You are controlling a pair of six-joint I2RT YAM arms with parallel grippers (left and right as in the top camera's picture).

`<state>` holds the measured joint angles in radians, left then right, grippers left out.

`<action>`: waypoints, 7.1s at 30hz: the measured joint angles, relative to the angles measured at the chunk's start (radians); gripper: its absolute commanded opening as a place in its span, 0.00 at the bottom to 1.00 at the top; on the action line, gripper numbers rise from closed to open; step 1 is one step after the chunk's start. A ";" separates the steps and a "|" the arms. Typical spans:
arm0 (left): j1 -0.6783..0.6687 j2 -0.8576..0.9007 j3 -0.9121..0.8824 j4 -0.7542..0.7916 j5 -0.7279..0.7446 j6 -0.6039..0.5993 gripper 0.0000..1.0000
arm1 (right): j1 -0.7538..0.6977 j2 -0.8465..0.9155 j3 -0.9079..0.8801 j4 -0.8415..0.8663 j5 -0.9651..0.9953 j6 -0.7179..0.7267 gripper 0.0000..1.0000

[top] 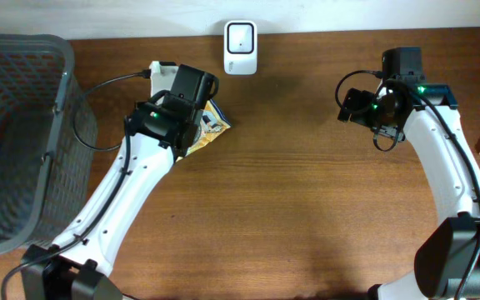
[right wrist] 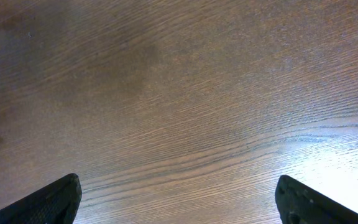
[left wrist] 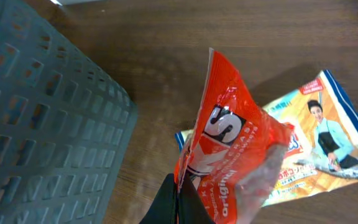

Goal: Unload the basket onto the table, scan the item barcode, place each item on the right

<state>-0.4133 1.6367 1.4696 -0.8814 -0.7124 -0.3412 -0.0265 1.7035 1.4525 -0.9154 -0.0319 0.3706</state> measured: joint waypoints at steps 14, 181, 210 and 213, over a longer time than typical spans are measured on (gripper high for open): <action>-0.186 0.177 -0.015 0.079 0.626 -0.025 0.29 | 0.000 0.000 0.000 0.000 0.000 0.000 0.98; 0.163 0.010 0.275 -0.205 0.572 -0.016 0.99 | 0.282 0.047 -0.051 0.079 -0.296 -0.282 0.82; 0.164 0.060 0.275 -0.241 0.565 -0.023 0.99 | 0.518 0.330 0.203 0.846 0.374 -0.373 0.04; 0.164 0.060 0.275 -0.241 0.565 -0.023 0.99 | 0.518 0.429 0.207 1.133 0.395 -0.571 0.04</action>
<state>-0.2493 1.6966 1.7451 -1.1229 -0.1471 -0.3645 0.4919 2.1326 1.6592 0.2180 0.3630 -0.2001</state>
